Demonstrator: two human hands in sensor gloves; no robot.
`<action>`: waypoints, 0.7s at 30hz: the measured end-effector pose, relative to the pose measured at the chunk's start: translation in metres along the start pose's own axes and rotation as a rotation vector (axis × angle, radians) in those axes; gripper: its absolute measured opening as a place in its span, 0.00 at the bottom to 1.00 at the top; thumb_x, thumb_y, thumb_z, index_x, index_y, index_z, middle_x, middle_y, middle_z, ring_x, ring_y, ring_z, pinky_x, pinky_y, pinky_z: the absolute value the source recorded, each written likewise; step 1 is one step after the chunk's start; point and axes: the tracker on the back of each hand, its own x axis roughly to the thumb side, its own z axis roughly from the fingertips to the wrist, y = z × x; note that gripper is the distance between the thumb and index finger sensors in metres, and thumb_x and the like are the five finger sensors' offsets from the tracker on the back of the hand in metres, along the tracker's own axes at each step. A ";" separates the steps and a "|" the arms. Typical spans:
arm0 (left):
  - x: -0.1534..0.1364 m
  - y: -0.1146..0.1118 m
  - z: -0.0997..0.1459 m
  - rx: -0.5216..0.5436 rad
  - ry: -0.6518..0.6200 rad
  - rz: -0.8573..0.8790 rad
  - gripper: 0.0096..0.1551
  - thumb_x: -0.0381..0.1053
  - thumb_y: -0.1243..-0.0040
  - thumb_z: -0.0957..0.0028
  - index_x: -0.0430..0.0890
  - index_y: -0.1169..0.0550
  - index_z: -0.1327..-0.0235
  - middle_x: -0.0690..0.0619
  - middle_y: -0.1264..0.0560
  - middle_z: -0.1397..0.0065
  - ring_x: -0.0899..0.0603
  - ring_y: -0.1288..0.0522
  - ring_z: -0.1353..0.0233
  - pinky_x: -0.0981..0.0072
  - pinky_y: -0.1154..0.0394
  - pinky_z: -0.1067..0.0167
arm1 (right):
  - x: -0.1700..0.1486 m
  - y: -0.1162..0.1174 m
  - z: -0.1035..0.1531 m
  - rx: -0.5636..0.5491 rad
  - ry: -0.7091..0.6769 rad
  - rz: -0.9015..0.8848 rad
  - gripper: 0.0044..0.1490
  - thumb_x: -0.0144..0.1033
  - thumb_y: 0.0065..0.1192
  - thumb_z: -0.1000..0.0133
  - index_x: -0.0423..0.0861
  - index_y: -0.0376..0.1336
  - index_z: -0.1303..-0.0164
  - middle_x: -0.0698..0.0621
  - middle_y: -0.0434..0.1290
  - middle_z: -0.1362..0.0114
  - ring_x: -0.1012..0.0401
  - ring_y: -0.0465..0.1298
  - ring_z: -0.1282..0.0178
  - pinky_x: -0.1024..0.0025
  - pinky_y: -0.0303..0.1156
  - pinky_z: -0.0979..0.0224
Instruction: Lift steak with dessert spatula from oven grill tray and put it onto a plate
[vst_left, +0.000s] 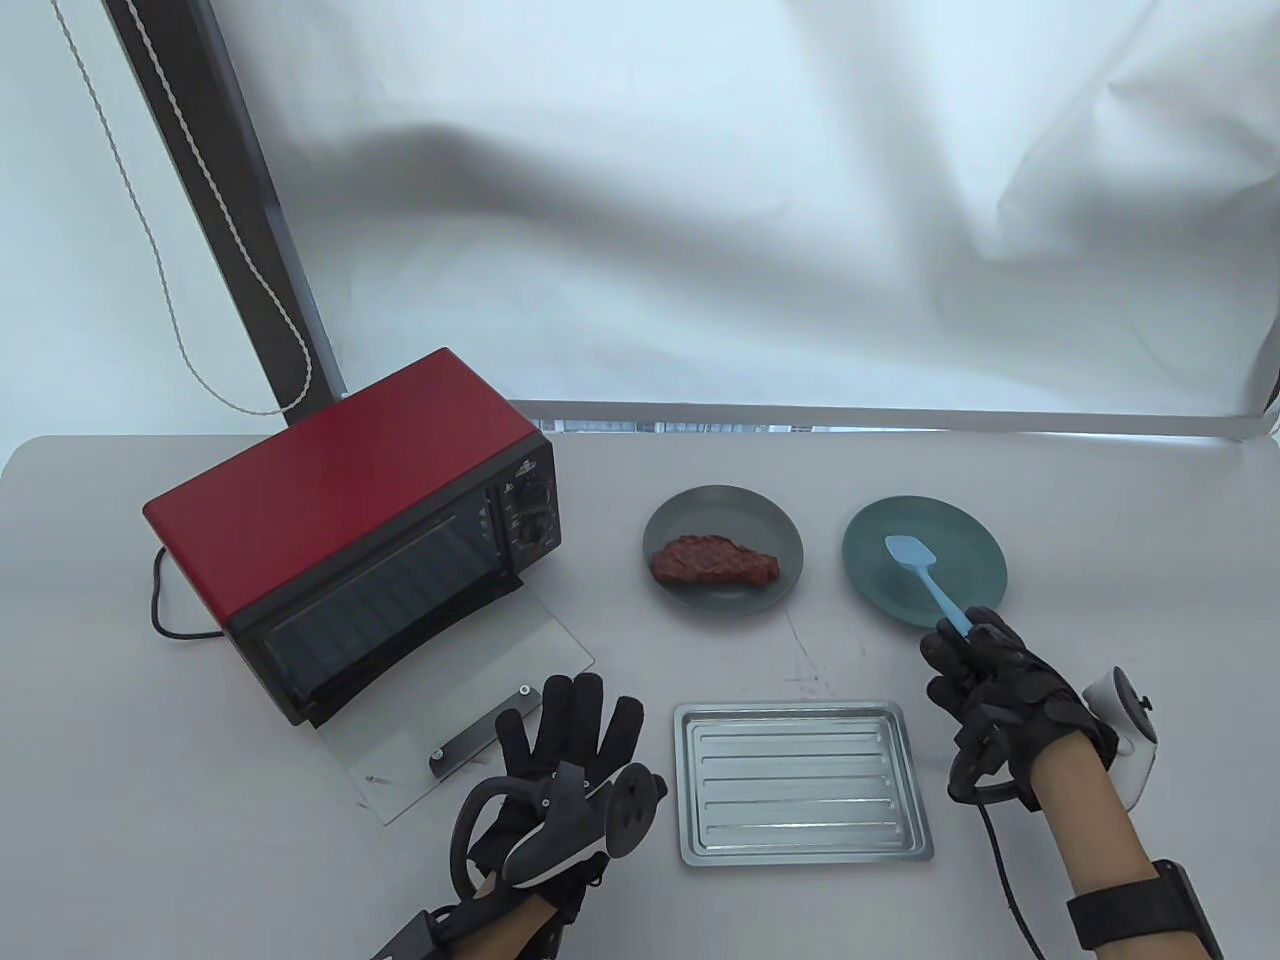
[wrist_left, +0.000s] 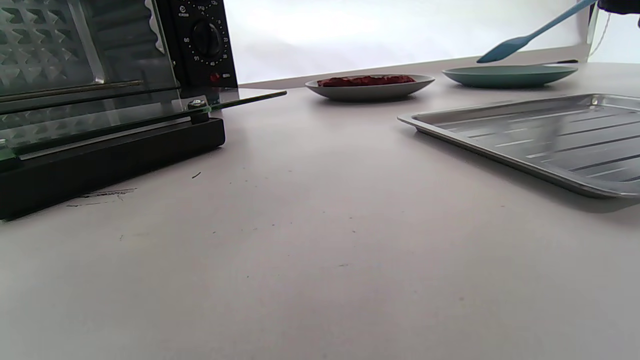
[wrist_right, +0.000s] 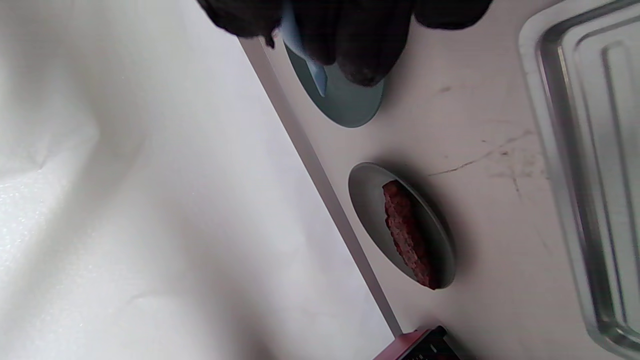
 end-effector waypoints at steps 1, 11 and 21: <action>0.000 0.000 0.000 -0.003 0.001 0.000 0.44 0.71 0.72 0.37 0.54 0.58 0.12 0.39 0.66 0.11 0.30 0.66 0.14 0.21 0.61 0.29 | -0.001 -0.002 -0.002 -0.007 0.005 0.002 0.32 0.36 0.50 0.29 0.47 0.46 0.17 0.39 0.58 0.15 0.46 0.67 0.18 0.43 0.57 0.20; -0.002 -0.001 -0.002 -0.019 0.000 0.004 0.44 0.71 0.72 0.37 0.53 0.58 0.12 0.39 0.67 0.11 0.30 0.66 0.14 0.21 0.61 0.29 | -0.006 -0.017 -0.008 -0.049 0.013 0.035 0.33 0.40 0.49 0.28 0.47 0.45 0.16 0.38 0.56 0.14 0.46 0.66 0.18 0.42 0.57 0.20; -0.002 -0.002 -0.003 -0.015 -0.003 0.004 0.44 0.71 0.72 0.37 0.53 0.58 0.13 0.39 0.66 0.11 0.30 0.66 0.14 0.21 0.61 0.29 | -0.016 -0.012 -0.012 0.041 0.049 -0.007 0.43 0.48 0.42 0.26 0.38 0.34 0.13 0.26 0.41 0.12 0.33 0.53 0.16 0.36 0.51 0.21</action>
